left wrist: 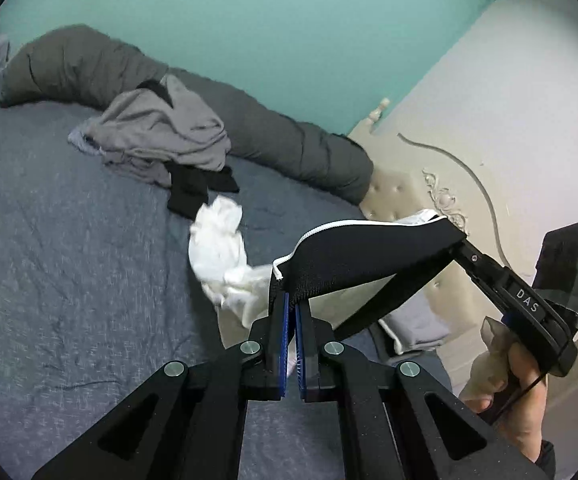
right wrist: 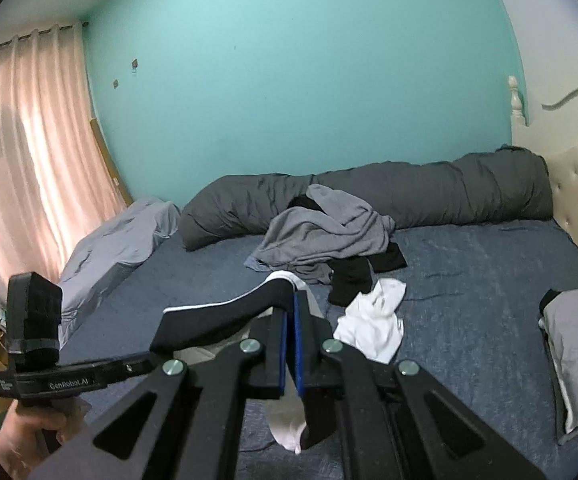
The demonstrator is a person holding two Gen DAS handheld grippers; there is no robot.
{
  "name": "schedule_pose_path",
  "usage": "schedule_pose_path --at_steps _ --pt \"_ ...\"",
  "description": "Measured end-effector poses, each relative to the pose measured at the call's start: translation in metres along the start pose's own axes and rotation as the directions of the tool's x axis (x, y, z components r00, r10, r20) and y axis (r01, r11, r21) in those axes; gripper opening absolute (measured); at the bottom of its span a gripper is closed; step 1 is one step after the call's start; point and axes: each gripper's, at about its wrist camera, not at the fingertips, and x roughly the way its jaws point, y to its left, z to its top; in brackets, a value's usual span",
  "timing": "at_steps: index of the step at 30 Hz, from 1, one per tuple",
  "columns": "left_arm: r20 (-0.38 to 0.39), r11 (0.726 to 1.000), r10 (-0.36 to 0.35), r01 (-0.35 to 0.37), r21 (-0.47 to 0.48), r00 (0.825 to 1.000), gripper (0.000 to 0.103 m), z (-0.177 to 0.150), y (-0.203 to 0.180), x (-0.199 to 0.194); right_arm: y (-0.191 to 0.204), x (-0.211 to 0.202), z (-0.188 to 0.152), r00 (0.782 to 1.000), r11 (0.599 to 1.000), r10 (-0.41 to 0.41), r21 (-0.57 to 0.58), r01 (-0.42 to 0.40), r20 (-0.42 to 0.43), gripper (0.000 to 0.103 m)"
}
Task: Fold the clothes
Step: 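Lift the shirt off the bed by its hem with both grippers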
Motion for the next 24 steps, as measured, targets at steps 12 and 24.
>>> schedule_pose_path --at_steps 12,24 --pt "0.073 0.996 0.020 -0.026 0.086 0.997 0.003 0.038 -0.053 -0.080 0.037 -0.058 0.055 0.999 0.997 0.020 -0.077 -0.016 0.050 0.002" --pt "0.142 0.986 0.045 -0.066 0.150 0.989 0.003 0.078 -0.099 -0.139 0.063 -0.091 0.106 0.997 0.991 0.006 -0.133 0.005 0.079 0.002"
